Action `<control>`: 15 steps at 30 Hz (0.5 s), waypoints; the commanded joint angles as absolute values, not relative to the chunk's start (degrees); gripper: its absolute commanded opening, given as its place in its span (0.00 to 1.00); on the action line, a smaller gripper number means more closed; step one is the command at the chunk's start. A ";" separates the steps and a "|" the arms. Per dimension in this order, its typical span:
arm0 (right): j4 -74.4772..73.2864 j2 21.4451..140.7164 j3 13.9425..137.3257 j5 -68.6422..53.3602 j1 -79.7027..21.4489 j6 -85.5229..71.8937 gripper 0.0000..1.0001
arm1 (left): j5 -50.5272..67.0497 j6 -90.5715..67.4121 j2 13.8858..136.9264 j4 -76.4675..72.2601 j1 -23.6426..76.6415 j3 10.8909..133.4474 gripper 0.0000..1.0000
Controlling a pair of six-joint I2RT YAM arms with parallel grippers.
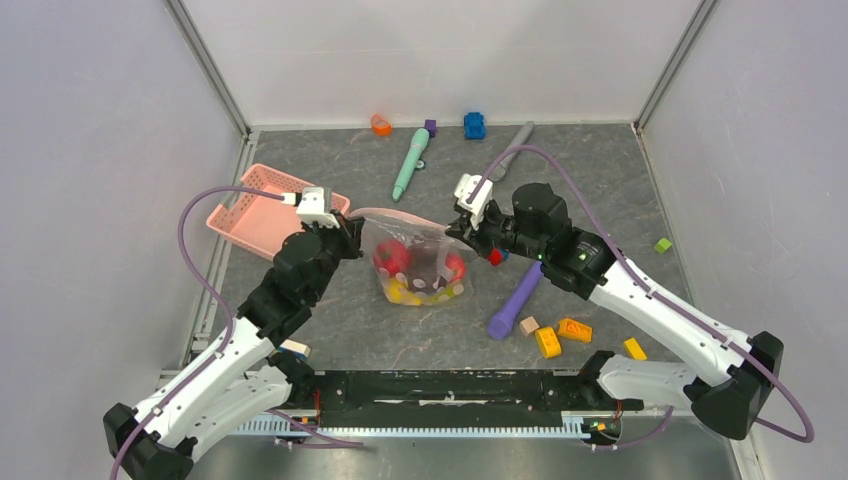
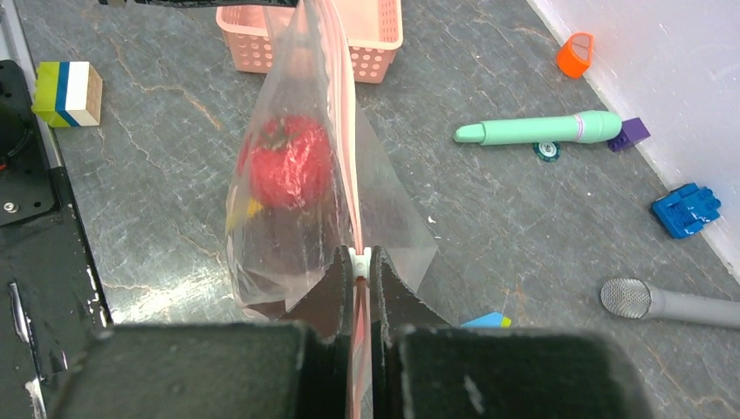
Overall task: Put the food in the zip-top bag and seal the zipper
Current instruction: Zip the zipper food storage bag at the center of the board.
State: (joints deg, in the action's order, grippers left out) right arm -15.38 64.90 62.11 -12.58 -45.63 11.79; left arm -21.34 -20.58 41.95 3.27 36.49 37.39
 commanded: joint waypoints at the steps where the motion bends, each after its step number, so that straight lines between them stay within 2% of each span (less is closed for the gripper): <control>1: -17.72 62.32 61.62 -9.18 -44.76 11.47 0.00 | -31.15 -21.52 42.33 5.24 35.42 40.15 0.02; 15: -17.83 61.85 60.66 -8.57 -44.52 10.81 0.00 | -34.00 -22.50 42.49 8.23 35.45 40.69 0.02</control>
